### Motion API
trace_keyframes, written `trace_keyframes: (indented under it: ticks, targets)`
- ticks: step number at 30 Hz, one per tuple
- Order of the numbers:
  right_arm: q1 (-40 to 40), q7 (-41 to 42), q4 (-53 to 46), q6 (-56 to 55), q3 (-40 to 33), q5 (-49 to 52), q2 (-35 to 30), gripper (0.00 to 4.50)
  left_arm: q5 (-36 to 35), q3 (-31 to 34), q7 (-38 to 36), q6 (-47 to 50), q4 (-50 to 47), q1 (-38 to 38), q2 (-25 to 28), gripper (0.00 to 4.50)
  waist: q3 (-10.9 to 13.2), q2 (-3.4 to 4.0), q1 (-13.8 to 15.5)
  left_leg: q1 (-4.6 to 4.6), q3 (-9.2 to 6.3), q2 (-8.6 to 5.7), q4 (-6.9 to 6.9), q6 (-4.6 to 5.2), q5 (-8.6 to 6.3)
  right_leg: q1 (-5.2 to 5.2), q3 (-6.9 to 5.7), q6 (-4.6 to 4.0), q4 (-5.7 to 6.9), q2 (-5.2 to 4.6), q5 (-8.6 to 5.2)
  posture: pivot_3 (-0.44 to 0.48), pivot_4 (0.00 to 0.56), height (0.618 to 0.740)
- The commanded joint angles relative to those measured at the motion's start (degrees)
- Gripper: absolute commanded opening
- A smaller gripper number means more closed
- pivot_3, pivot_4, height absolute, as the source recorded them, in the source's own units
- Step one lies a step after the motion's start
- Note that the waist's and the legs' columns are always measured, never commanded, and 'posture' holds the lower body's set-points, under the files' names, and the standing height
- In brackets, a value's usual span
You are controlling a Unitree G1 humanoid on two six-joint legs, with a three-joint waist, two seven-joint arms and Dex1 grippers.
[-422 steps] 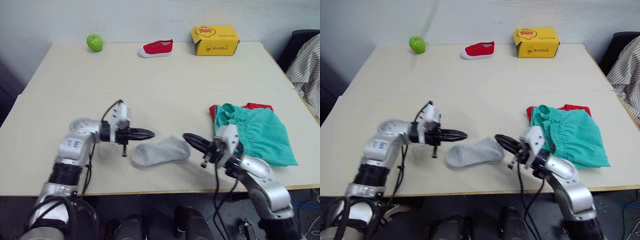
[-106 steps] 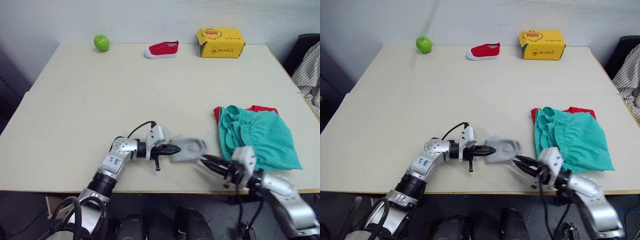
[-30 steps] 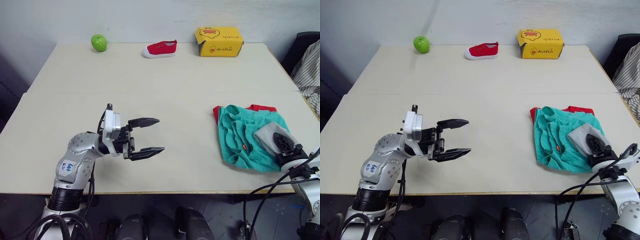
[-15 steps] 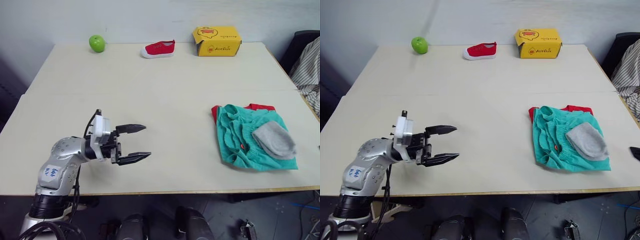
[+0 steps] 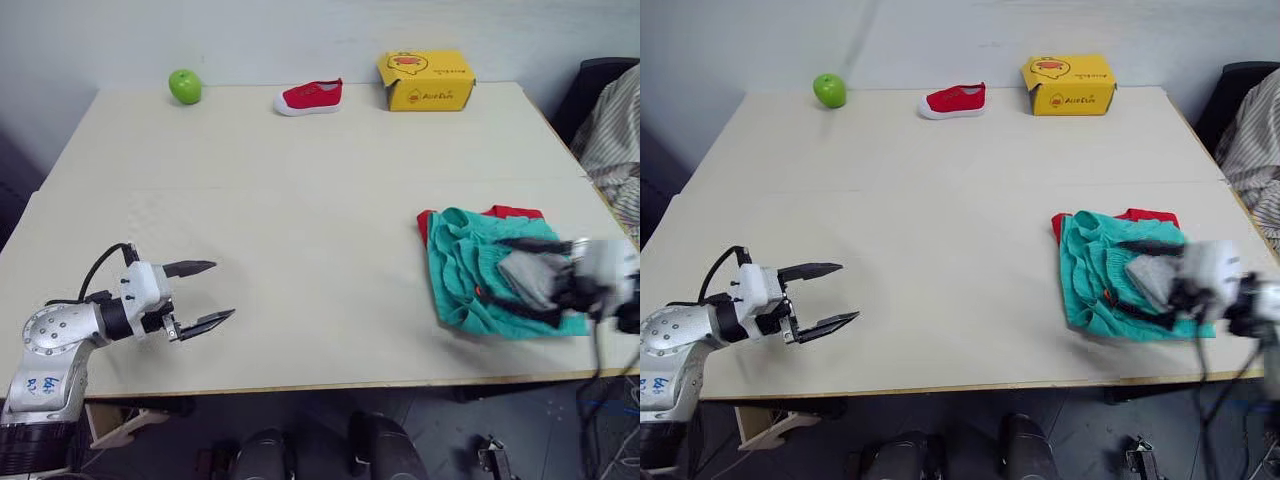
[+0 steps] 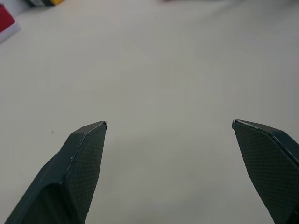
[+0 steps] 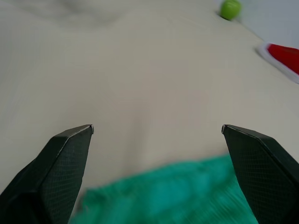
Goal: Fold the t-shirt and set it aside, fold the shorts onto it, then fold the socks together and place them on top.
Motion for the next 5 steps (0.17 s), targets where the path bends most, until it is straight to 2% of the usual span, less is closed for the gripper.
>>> trace_keyframes:
  ticks: [1,5]
  targets:
    - [-1.27,-0.89,-1.05,-2.37,2.90,-1.79,3.95,4.48,3.81,0.93,4.53,-0.53,-3.23,2.33,0.52,4.50,0.01,0.03,0.27,0.00,0.04,-0.03,0.00,0.03,-0.01,-0.03,0.04,0.00,0.03,-0.05,0.00,0.000,0.150,0.740]
    - [-2.62,0.02,1.24,-4.69,5.13,-3.70,6.66,4.48,3.52,0.22,6.38,1.93,-5.08,2.99,0.24,4.50,0.01,0.03,0.69,0.01,0.07,-0.07,0.05,0.11,-0.05,-0.04,0.05,0.00,0.06,-0.09,0.00,0.000,0.150,0.740]
